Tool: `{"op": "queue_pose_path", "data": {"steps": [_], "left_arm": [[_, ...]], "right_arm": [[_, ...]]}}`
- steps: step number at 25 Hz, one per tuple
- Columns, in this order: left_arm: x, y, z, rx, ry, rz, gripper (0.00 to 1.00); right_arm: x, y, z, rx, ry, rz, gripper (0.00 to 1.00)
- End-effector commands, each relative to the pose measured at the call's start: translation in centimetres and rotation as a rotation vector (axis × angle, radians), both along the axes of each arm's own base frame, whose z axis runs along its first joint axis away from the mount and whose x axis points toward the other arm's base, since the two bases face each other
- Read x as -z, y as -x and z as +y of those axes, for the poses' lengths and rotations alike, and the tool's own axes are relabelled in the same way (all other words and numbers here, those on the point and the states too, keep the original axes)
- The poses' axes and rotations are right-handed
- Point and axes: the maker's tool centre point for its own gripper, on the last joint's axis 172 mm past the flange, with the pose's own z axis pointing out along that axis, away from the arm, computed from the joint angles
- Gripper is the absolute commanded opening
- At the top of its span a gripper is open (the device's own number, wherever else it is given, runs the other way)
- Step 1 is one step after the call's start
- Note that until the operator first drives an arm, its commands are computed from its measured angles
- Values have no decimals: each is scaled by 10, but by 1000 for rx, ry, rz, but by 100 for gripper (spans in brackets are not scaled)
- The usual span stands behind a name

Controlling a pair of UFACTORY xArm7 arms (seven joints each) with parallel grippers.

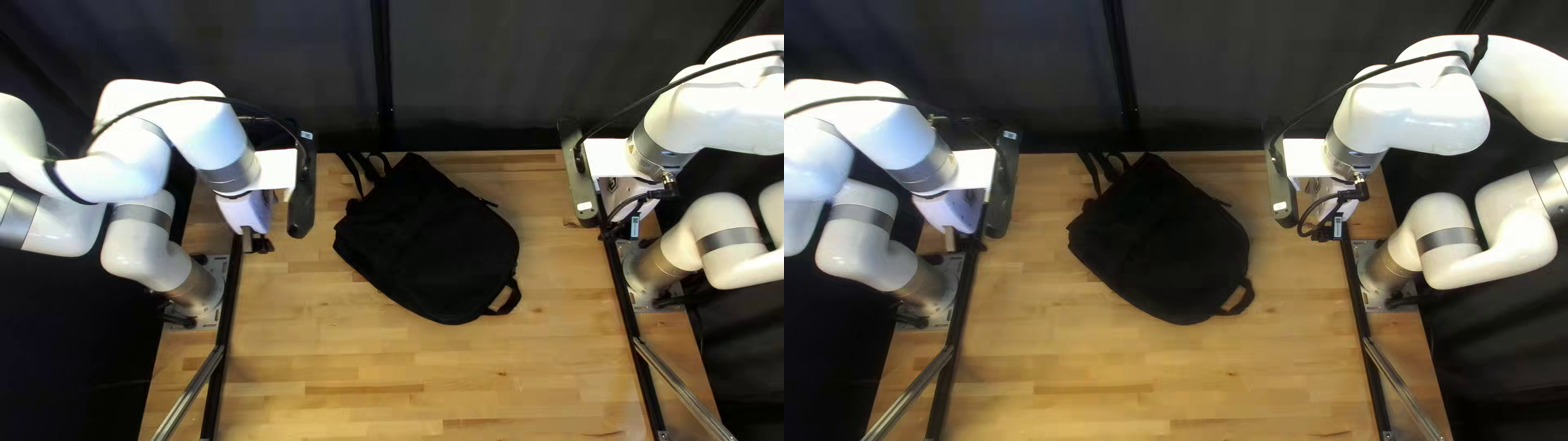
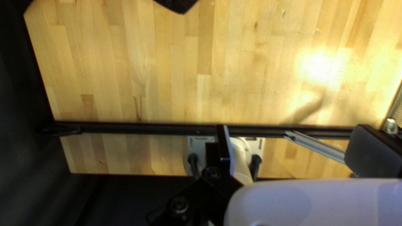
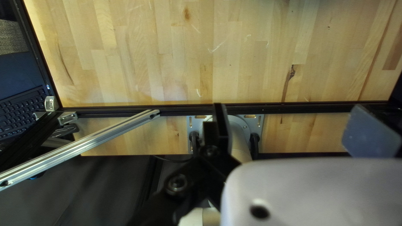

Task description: Remove a lunch box from a kids backpack

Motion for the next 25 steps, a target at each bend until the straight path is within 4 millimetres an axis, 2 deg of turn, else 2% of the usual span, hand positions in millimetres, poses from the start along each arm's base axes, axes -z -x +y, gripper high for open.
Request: {"op": "queue_pose_path", "data": {"steps": [1,6,9,12,19,25], "left_arm": [[59,-44,19,60,-129,-66,100],[97,-84,36,190,-273,-158,100],[111,-111,47,268,-338,-203,100],[118,-144,60,319,-373,-229,100],[126,-200,82,378,-378,-276,100],[126,-231,92,328,-336,-299,100]], "right_arm": [[0,0,0,0,0,0,100],[0,0,0,0,0,0,100],[0,0,0,0,0,0,100],[0,0,0,0,0,0,100],[0,0,0,0,0,0,100],[0,0,0,0,0,0,100]]}}
